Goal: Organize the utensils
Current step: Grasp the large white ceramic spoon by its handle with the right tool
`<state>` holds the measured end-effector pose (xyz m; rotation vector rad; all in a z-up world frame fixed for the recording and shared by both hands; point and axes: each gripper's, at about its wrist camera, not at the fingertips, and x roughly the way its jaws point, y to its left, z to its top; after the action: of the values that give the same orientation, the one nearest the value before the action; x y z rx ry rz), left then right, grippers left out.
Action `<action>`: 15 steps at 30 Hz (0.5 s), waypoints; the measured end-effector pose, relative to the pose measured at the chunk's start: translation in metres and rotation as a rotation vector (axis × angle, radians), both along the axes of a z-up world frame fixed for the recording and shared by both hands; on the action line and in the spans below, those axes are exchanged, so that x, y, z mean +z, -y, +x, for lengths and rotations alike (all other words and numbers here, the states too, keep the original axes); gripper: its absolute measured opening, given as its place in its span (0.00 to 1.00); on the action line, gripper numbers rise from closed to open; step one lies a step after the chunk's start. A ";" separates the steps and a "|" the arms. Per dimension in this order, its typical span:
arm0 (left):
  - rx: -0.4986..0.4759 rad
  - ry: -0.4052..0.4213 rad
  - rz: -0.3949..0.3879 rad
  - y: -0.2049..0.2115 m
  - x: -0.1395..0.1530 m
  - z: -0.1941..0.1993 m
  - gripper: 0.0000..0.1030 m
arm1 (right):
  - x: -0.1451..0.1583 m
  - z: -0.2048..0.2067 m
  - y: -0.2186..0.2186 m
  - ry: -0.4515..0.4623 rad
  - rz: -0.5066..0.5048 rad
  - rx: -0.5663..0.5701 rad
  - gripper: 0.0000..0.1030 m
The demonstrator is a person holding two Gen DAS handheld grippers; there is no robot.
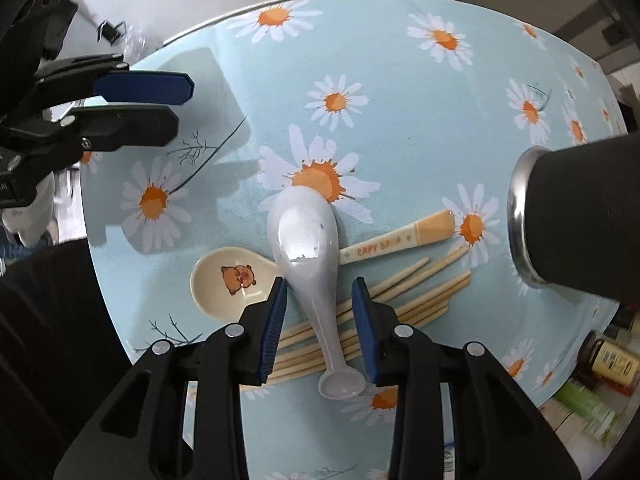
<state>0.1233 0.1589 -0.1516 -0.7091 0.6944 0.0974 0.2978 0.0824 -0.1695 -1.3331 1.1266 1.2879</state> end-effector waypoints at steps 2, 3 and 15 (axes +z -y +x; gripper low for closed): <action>0.002 -0.012 -0.005 -0.002 -0.003 -0.003 0.31 | -0.003 -0.001 -0.006 0.010 -0.030 0.026 0.28; 0.002 -0.016 -0.003 -0.003 -0.003 -0.004 0.31 | -0.004 -0.001 -0.010 0.018 -0.040 0.030 0.28; -0.009 -0.034 -0.026 -0.011 -0.004 -0.009 0.31 | -0.013 0.003 -0.032 0.007 -0.070 0.049 0.24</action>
<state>0.1141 0.1697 -0.1555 -0.7306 0.7323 0.0927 0.3007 0.1142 -0.1824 -1.4238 1.1500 1.2889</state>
